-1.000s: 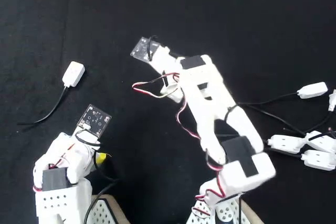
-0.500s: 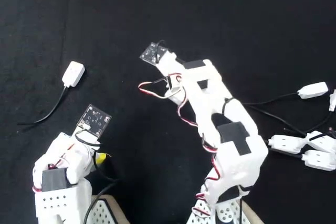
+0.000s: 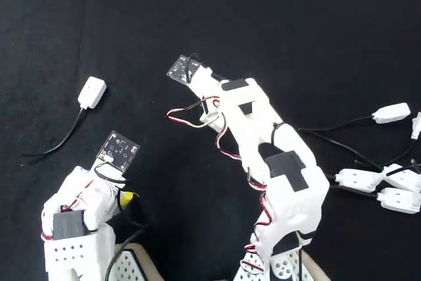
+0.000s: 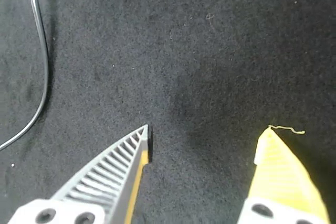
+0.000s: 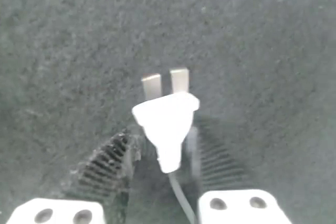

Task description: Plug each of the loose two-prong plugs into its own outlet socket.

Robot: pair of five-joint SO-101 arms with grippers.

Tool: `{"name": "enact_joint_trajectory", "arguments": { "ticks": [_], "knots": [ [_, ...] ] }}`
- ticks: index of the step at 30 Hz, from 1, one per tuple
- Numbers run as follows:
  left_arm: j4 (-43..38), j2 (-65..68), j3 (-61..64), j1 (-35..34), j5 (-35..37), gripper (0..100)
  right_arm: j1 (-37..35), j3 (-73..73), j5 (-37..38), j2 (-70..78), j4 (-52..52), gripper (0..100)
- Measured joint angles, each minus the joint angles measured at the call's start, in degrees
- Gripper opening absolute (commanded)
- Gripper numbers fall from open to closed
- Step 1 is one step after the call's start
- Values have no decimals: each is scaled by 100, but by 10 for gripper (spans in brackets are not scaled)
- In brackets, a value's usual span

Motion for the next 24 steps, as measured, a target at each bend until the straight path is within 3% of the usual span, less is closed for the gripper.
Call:
{"name": "enact_joint_trajectory", "arguments": {
  "ticks": [7,13,17,24],
  "knots": [
    [0,0,0,0,0,318,26,343,-211,-484,-79,12],
    [0,0,0,0,0,318,-88,1398,-185,-1837,-79,12],
    [0,0,0,0,0,318,-492,2145,941,-2699,149,12],
    [0,0,0,0,0,318,-510,2057,3402,-2936,1073,17]
  ]
}}
